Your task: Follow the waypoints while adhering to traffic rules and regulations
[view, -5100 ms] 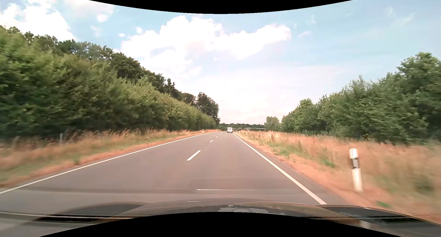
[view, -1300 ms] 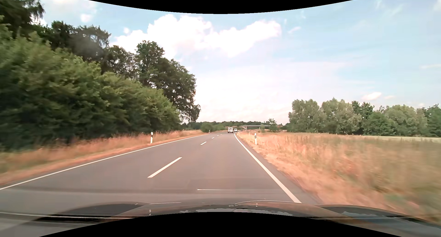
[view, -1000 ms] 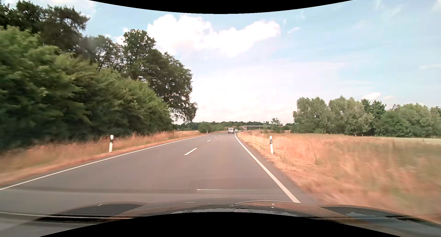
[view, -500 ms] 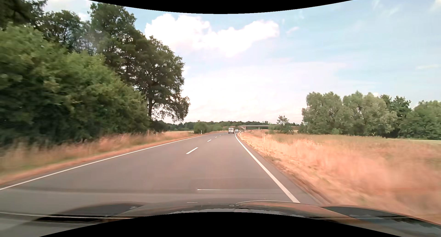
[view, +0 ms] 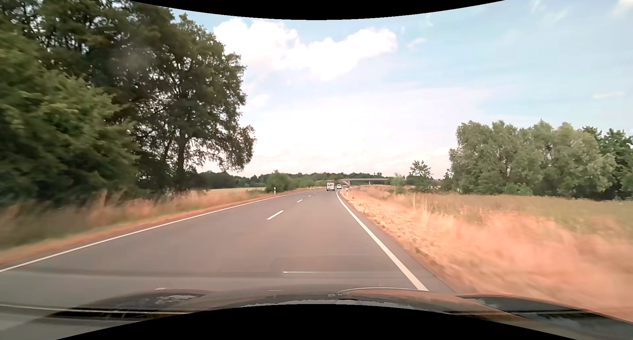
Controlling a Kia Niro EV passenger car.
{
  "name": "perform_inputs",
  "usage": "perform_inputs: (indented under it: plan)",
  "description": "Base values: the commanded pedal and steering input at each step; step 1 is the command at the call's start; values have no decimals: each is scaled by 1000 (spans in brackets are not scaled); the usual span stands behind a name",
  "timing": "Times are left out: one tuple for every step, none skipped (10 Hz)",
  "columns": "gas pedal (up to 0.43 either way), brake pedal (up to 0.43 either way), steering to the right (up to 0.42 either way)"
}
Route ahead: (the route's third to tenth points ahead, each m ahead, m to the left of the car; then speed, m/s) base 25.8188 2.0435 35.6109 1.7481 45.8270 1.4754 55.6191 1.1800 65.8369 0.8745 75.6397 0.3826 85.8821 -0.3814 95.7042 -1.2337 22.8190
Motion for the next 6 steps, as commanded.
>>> perform_inputs:
  plan:
    - [197,0,3]
    - [197,0,3]
    - [197,0,3]
    - [197,0,3]
    - [197,0,3]
    - [197,0,3]
